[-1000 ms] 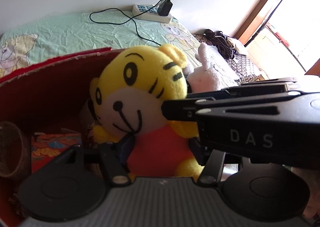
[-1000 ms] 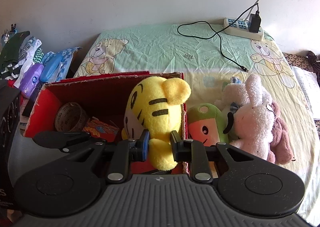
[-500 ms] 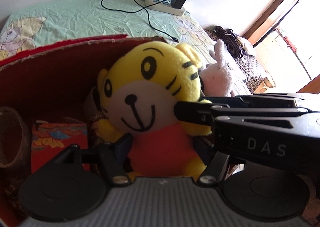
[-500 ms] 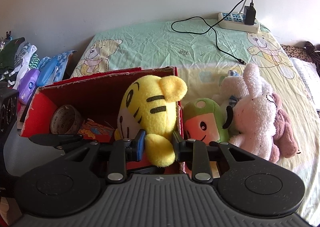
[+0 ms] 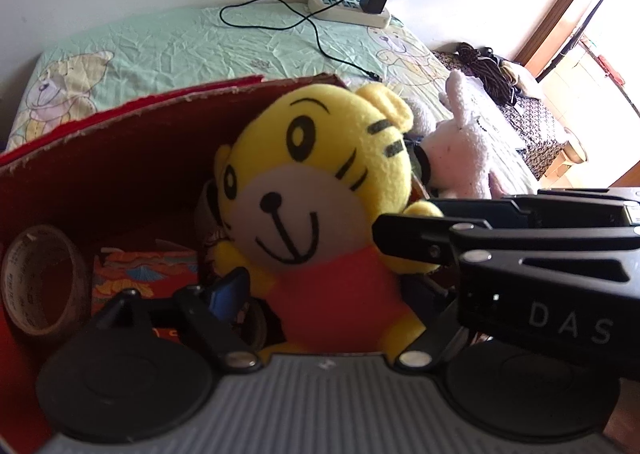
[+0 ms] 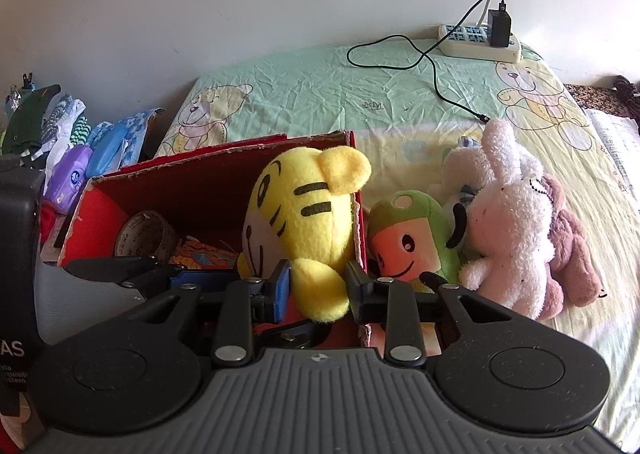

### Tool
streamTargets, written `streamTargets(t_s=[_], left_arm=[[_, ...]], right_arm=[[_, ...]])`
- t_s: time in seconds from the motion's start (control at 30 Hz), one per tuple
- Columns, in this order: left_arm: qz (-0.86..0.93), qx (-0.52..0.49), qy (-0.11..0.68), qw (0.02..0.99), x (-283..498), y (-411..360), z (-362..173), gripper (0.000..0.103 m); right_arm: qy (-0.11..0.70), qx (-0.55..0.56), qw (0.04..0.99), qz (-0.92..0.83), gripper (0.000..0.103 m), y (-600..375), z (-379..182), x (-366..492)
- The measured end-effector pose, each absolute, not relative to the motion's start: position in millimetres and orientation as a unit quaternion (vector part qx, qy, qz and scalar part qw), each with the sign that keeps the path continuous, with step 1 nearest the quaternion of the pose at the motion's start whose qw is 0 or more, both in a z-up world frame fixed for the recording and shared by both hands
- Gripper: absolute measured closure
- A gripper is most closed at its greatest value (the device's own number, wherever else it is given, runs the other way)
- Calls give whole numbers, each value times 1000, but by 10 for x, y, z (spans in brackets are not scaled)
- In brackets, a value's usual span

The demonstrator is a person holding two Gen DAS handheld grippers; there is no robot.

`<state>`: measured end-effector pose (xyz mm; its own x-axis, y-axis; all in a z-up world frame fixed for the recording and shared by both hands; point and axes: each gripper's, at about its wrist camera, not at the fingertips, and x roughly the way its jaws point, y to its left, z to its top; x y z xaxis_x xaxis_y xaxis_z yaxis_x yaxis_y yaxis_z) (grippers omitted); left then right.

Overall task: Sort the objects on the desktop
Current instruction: 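Lower the tiger plush into the red box and open the right tool, then move the right tool toward the pink teddy bear beside the rabbit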

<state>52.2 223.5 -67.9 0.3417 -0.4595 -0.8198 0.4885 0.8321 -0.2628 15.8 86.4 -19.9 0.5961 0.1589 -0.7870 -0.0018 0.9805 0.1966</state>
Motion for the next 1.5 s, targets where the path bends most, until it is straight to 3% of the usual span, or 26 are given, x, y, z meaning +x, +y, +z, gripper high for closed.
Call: streamTargets(t_s=[0.63, 0.7, 0.73, 1.5], left_arm=[[-257, 42, 482, 837, 404, 2188, -606, 12], [-254, 38, 481, 838, 403, 2221, -597, 11], [-254, 34, 481, 838, 404, 2241, -593, 11], [-191, 82, 467, 859, 210, 2187, -451, 11]], right_arm=[[426, 134, 892, 66, 55, 789, -149, -9], [416, 127, 899, 60, 42, 791, -115, -49], [409, 117, 904, 53, 41, 792, -96, -74], [369, 168, 912, 64, 49, 562, -131, -373]])
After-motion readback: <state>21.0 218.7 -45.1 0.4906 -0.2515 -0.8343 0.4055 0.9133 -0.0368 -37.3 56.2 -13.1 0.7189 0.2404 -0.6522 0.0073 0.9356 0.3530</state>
